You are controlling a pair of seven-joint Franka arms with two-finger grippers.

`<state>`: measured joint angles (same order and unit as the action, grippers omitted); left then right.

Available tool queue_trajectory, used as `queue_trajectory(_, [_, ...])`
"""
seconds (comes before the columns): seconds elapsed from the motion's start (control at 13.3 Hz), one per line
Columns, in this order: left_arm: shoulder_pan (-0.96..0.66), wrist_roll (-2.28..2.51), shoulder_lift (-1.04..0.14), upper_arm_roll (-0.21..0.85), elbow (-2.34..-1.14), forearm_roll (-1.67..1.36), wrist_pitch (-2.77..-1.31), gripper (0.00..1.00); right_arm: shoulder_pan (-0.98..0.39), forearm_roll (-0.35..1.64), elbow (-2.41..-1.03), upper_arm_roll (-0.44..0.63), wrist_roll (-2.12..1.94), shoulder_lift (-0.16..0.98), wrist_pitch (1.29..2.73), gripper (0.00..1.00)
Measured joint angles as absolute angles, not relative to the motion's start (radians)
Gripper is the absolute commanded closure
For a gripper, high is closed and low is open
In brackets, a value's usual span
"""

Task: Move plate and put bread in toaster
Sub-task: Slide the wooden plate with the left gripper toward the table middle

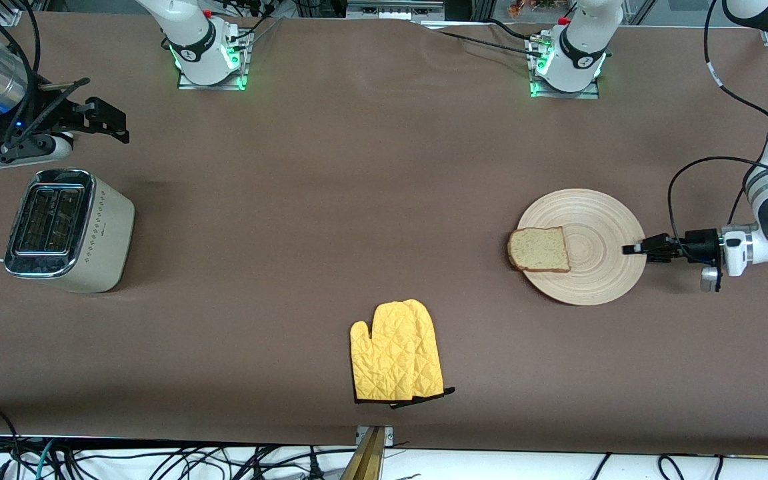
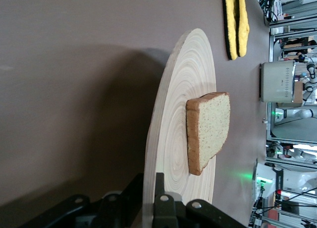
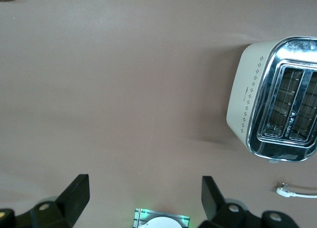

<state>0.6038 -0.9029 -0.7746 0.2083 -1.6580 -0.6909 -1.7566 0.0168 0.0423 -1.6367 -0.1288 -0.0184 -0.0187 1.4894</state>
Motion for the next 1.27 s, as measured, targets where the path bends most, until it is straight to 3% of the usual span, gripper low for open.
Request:
queue_trajectory(0.52, [0.544,-0.78,-0.782,0.344,-1.657,-0.858,-1.749,1.0,0.017,0.042,-1.643,-0.124,-0.018,-0.018,1.496,0.0])
queue_trajectory(1.27, [0.185,-0.757,-0.789,0.389,-1.775,-1.124,-2.08,1.0,0.018,0.042,-1.648,-0.095,-0.018,-0.017,1.496,0.0])
